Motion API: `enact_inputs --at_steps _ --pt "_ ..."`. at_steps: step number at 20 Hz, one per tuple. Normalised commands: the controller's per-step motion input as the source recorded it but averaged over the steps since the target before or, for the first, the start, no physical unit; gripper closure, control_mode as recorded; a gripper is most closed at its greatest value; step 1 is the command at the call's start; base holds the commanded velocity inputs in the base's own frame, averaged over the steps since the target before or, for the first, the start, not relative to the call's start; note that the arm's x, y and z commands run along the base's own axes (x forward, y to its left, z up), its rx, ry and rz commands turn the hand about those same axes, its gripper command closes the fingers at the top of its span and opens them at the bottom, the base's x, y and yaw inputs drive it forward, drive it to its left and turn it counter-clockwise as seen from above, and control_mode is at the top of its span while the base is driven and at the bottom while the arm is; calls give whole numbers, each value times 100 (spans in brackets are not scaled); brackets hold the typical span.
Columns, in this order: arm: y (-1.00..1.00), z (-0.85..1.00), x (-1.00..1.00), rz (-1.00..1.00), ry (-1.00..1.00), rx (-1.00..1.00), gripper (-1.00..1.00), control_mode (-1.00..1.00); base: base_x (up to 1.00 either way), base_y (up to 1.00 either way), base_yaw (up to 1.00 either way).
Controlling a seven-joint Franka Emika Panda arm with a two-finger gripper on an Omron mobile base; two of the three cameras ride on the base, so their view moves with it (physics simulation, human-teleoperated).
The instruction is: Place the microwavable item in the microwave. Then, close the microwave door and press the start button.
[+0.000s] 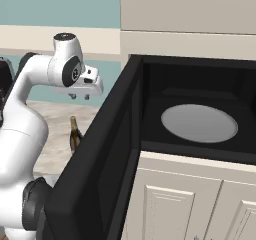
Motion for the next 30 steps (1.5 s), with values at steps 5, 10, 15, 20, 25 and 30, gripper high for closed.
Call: enact_inputs --at_steps 5,10,15,20,25,30 --pt "2 -40 -17 5 -3 -1 -100 -100 0 0 0" --pt "-5 -95 -24 17 -4 -4 -100 -100 0 0 0" --pt "-34 -44 0 16 0 0 -100 -100 0 0 0" --pt "-16 -34 5 12 13 0 -100 -100 0 0 0" --pt "1 -54 46 4 16 0 -100 -100 0 0 0" --pt "0 -48 33 1 6 0 -100 -100 0 0 0"
